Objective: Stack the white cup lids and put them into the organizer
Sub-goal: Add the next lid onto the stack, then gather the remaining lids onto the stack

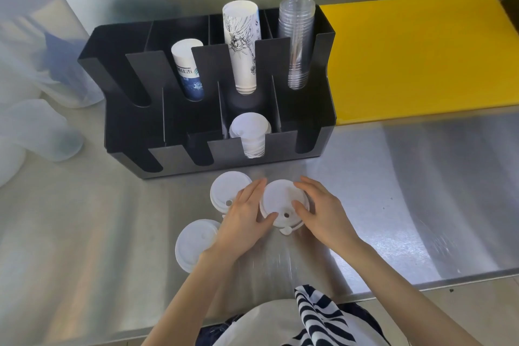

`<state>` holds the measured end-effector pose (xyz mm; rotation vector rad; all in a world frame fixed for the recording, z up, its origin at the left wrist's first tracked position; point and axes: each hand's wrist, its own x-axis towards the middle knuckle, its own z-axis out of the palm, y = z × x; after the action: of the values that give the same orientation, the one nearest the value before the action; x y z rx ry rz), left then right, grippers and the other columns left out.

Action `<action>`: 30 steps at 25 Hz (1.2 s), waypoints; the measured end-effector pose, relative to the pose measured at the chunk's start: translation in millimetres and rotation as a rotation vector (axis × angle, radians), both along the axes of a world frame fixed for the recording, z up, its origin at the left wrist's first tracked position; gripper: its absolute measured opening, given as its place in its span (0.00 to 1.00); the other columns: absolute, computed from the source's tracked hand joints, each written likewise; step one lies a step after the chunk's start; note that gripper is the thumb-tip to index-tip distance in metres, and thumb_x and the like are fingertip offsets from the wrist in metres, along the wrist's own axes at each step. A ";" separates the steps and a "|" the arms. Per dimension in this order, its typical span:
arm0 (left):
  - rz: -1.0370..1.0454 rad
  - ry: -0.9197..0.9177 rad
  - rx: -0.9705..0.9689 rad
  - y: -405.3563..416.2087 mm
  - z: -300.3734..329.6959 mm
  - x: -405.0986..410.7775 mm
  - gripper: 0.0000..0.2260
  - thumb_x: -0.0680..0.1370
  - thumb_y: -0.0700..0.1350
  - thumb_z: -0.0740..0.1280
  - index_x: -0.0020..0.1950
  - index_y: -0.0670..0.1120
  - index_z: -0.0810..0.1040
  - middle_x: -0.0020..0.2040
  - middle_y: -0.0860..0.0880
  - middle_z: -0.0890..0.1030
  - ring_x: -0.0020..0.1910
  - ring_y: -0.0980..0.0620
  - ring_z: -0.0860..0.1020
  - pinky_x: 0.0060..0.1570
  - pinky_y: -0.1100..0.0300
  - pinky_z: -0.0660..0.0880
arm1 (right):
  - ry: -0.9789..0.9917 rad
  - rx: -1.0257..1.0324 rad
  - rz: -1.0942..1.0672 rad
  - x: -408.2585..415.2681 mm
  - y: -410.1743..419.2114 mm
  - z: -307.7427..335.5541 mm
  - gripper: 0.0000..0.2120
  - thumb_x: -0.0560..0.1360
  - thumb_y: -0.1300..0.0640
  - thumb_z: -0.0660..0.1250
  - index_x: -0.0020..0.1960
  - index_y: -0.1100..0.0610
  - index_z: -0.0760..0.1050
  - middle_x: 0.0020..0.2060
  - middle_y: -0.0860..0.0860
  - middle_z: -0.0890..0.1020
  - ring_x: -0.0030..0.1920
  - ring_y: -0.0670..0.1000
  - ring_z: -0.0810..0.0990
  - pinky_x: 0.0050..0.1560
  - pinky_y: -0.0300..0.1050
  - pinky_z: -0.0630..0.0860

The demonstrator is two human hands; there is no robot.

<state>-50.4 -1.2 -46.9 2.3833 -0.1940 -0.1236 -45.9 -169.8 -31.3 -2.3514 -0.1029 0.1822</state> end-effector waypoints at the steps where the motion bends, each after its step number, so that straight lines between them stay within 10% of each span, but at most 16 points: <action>1: 0.025 -0.021 -0.001 3.6 3.3 0.7 0.29 0.72 0.48 0.67 0.70 0.47 0.60 0.72 0.48 0.65 0.71 0.49 0.61 0.66 0.62 0.56 | -0.008 0.000 0.020 4.4 3.1 3.7 0.18 0.74 0.56 0.62 0.64 0.53 0.68 0.68 0.49 0.69 0.65 0.50 0.69 0.60 0.34 0.61; 13: 0.332 0.275 0.224 51.2 9.8 15.9 0.36 0.69 0.56 0.68 0.69 0.42 0.57 0.70 0.41 0.64 0.68 0.40 0.61 0.66 0.46 0.61 | 0.099 -0.320 0.300 51.0 68.7 11.1 0.21 0.75 0.54 0.57 0.66 0.60 0.64 0.70 0.55 0.66 0.68 0.57 0.64 0.67 0.47 0.60; 25: 0.485 0.231 -0.143 45.5 15.2 16.0 0.18 0.75 0.44 0.63 0.64 0.44 0.69 0.65 0.42 0.70 0.63 0.45 0.69 0.57 0.63 0.63 | 0.035 -0.236 0.311 44.1 76.1 -2.2 0.16 0.76 0.59 0.56 0.62 0.62 0.68 0.64 0.58 0.72 0.64 0.57 0.68 0.69 0.48 0.58; 30: 0.670 0.191 -0.412 49.6 27.6 10.1 0.11 0.76 0.42 0.60 0.56 0.49 0.76 0.57 0.45 0.79 0.54 0.45 0.77 0.61 0.50 0.72 | 0.017 0.032 0.155 38.6 70.4 7.6 0.17 0.76 0.56 0.58 0.65 0.54 0.67 0.62 0.56 0.74 0.58 0.56 0.74 0.59 0.49 0.71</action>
<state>-40.2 48.3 -19.3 1.8955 0.6097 0.0093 -7.2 -99.3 -23.6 -2.3094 -0.2779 0.2742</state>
